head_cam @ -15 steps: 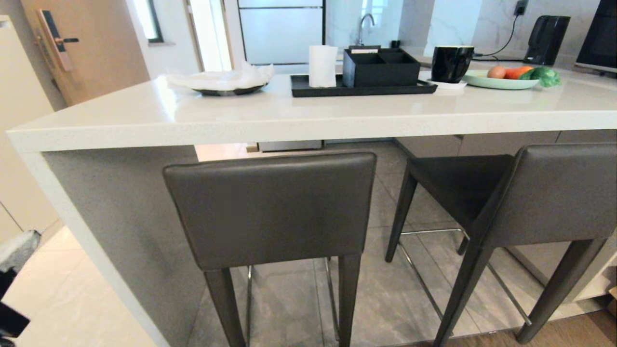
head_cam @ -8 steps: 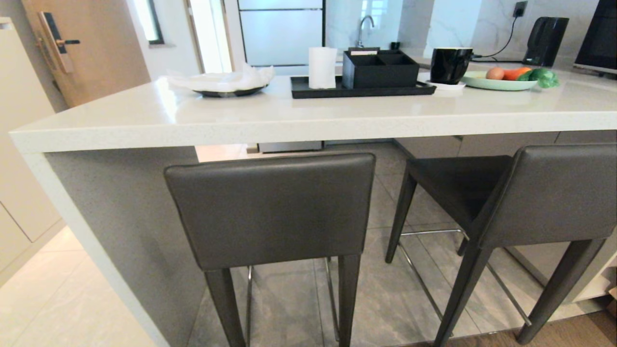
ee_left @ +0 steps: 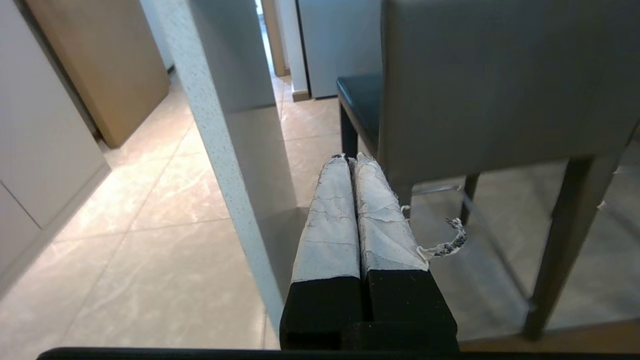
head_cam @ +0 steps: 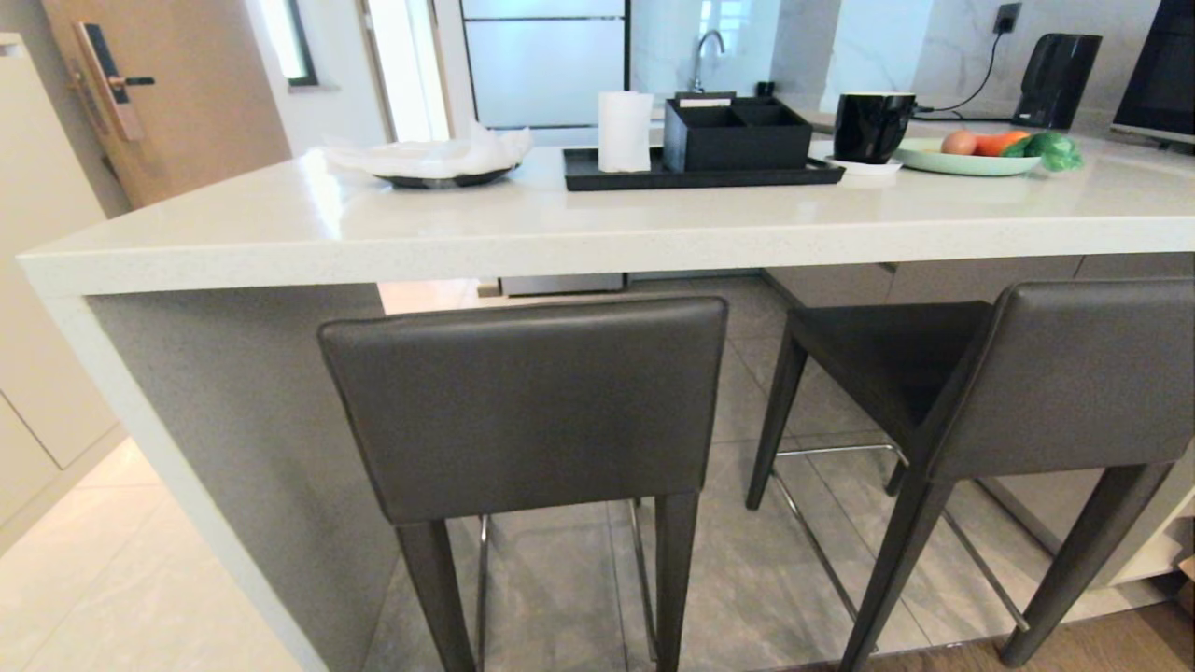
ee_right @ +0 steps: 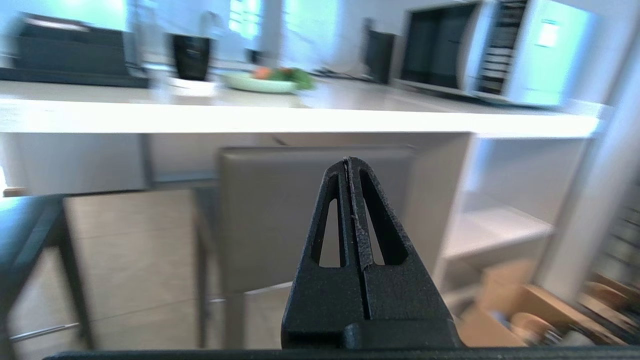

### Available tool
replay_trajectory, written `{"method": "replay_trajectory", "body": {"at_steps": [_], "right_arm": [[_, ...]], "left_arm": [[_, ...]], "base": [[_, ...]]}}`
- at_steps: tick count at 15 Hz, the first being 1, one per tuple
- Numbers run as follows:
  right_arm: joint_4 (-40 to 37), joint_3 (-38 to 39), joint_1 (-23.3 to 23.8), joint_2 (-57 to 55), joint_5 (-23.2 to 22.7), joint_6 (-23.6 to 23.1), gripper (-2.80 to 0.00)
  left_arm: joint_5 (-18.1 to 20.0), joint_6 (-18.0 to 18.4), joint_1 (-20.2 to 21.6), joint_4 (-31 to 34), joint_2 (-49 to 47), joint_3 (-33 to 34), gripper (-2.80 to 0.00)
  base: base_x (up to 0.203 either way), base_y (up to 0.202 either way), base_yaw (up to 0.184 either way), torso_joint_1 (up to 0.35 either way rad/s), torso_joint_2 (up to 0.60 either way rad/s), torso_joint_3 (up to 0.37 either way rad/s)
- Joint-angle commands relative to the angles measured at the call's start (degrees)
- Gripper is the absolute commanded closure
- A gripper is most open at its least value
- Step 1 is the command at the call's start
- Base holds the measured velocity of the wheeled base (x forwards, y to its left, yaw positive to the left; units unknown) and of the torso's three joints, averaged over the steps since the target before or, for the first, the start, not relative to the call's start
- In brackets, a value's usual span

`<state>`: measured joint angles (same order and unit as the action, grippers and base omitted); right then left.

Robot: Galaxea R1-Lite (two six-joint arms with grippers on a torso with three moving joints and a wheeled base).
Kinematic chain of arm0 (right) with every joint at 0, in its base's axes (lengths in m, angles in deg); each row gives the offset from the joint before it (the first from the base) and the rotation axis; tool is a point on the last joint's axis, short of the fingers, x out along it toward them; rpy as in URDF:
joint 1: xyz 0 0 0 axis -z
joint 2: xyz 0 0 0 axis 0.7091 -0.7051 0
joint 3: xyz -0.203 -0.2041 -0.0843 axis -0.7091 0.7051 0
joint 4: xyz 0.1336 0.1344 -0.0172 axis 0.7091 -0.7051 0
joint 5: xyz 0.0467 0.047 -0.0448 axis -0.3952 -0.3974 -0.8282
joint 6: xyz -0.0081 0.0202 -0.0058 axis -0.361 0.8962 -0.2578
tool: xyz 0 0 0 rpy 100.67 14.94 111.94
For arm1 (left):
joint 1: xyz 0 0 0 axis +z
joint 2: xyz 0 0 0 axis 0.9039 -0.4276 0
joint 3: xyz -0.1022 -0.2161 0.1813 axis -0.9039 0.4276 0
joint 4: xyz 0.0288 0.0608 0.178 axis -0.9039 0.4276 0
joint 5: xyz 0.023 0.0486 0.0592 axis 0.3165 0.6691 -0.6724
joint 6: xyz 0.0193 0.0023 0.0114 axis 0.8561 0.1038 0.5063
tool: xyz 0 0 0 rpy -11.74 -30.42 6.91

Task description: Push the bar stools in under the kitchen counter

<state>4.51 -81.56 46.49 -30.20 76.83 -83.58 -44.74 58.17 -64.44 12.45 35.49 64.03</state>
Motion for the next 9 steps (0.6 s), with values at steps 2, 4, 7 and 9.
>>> {"method": "replay_trajectory", "body": {"at_steps": [2, 4, 7, 9], "right_arm": [[-7.46, -0.82, -1.51, 7.01, -4.24, 0.35, 0.00], [-16.90, -0.58, -1.57, 12.48, -4.62, 0.32, 0.00], [-22.31, 4.58, -1.51, 13.88, -4.03, 6.58, 0.00], [-19.12, 12.99, -1.51, 13.88, -4.69, 8.55, 0.00]], "left_arm": [[-1.16, 1.20, -0.05, -7.13, 1.48, 11.73, 0.00], [-2.30, 1.11, -0.07, -13.53, 1.50, 19.04, 0.00], [-1.76, -1.34, -0.07, -11.68, 1.52, 19.18, 0.00], [-1.31, -1.34, -0.07, -10.54, 1.52, 19.18, 0.00]], "base": [[0.000, 0.000, 0.000, 0.000, 0.00, 0.000], [0.000, 0.000, 0.000, 0.000, 0.00, 0.000], [0.000, 0.000, 0.000, 0.000, 0.00, 0.000], [0.000, 0.000, 0.000, 0.000, 0.00, 0.000]]}}
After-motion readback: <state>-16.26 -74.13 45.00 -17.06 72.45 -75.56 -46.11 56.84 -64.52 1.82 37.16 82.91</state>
